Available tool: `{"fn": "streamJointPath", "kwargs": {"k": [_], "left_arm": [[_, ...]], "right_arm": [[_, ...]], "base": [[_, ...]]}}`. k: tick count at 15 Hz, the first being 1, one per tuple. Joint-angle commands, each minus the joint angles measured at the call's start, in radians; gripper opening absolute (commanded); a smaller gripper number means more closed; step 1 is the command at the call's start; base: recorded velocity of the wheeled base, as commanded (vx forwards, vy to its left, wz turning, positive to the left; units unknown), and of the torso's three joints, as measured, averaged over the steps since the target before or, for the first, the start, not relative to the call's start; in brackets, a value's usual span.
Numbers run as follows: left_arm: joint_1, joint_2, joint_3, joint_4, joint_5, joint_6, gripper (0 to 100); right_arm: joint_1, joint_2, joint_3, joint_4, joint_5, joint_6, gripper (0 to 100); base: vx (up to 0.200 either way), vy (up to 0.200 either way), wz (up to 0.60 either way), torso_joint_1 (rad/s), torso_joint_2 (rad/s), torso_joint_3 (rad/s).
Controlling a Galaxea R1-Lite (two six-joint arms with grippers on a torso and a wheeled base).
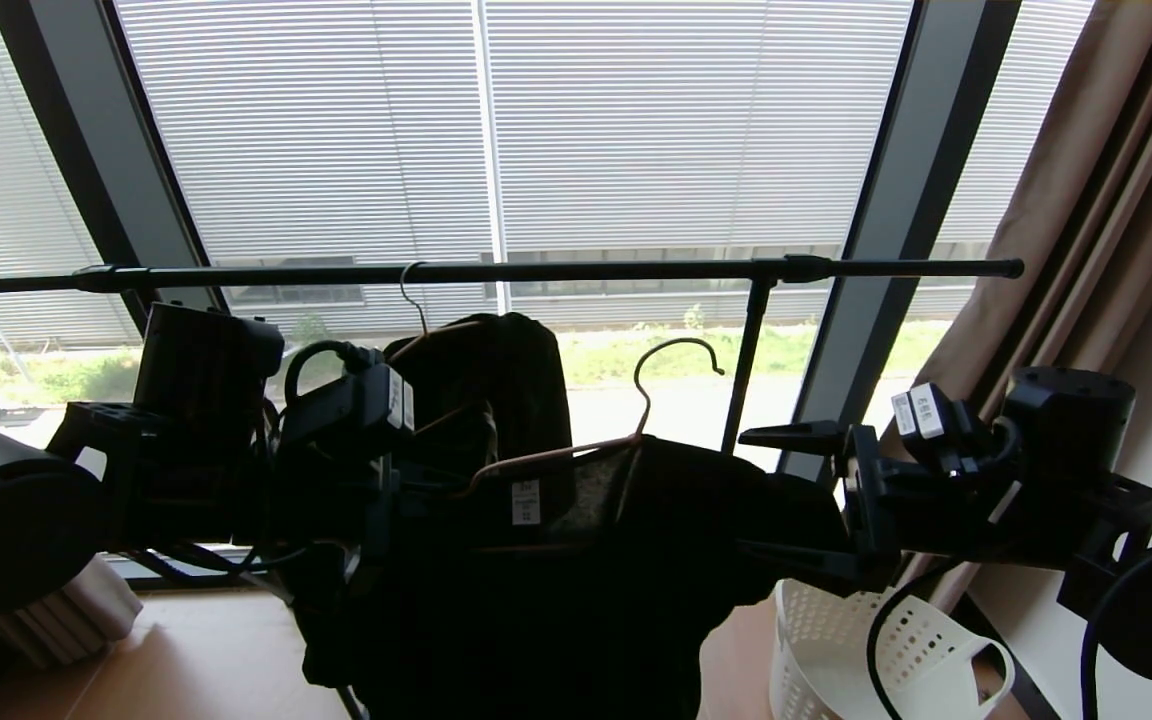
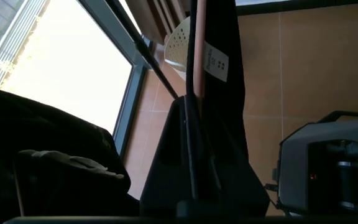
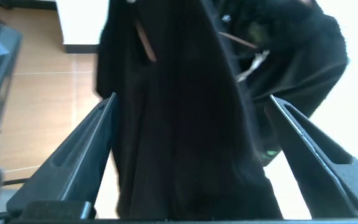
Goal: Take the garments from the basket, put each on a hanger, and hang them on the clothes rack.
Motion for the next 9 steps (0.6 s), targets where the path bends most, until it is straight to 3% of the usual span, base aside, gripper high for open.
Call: {"fn": "streamJointPath", "kwargs": {"k": [1,4,9], "left_arm": [[0.010,-0.002,0.003,0.001,0.000,0.000,0],[0.052,-0.017,0.016,0.003,-0.045,-0.001,0],[0.121,-0.065,0.034,0.004,-0.106,-0.018,0]], "right_arm": [[-0.012,0.002,-0.007,-0.001,0.000,0.000,100],[-0.060,0.048,-0.041,0.001,0.002,0.000,100],[-0.066,0.091,-0.050,0.001,0.000,-0.002,100]], "base": [[0.000,0.000,0.00,0.000,0.00,0.000],[0.000,0.000,0.00,0.000,0.00,0.000],[0.000,0.000,0.00,0.000,0.00,0.000]]}}
